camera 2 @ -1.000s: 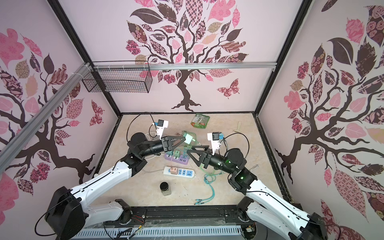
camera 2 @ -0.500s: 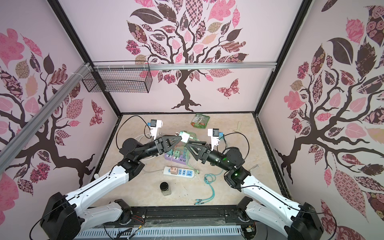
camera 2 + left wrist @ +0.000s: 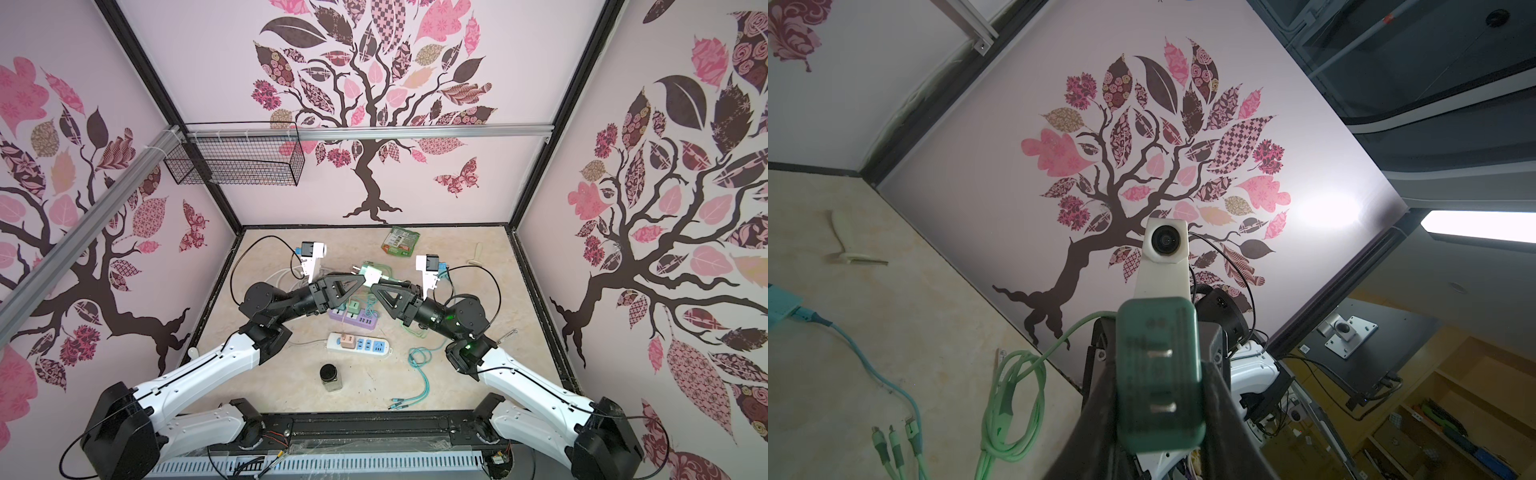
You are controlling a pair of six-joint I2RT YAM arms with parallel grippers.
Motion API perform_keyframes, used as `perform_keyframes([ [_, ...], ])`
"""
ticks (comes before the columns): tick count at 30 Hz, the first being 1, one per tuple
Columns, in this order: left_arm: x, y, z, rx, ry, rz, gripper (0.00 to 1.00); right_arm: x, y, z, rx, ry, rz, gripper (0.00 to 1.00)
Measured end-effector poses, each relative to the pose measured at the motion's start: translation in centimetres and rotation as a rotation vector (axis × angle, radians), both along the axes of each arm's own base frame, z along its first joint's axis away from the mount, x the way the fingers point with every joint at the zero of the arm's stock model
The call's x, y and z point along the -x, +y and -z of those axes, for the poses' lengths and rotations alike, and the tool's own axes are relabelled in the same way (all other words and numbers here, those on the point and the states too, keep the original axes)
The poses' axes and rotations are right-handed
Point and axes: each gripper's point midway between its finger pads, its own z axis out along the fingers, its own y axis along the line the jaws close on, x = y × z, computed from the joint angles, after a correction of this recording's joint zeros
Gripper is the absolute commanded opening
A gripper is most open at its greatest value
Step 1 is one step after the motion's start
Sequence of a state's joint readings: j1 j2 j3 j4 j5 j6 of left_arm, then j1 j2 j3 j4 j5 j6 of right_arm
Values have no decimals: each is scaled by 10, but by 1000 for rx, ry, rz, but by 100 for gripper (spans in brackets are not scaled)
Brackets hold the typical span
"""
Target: Insert the plug
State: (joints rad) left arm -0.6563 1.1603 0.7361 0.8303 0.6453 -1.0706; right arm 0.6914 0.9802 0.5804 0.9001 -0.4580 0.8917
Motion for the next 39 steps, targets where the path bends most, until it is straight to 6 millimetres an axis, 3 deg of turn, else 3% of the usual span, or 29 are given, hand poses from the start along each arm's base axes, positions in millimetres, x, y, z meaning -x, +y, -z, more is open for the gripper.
perform_keyframes([
  [23, 12, 1, -8, 49, -84, 5, 0, 3, 5, -17, -29, -26, -44, 37],
  [29, 13, -1, -7, 45, -90, 6, 0, 2, 6, -18, -24, -25, -43, 31],
  [32, 12, -1, -6, 39, -95, -1, 0, 1, 7, -17, -16, -19, -41, 22],
  [34, 12, 0, -6, 32, -91, -8, 8, 0, 7, -17, -5, -14, -39, 19],
  [37, 15, 2, -3, 5, -87, -14, 32, 0, 7, -14, 19, -9, -32, 16],
  [39, 17, 2, 0, -23, -86, -21, 41, 1, 8, -12, 46, -1, -30, 13],
])
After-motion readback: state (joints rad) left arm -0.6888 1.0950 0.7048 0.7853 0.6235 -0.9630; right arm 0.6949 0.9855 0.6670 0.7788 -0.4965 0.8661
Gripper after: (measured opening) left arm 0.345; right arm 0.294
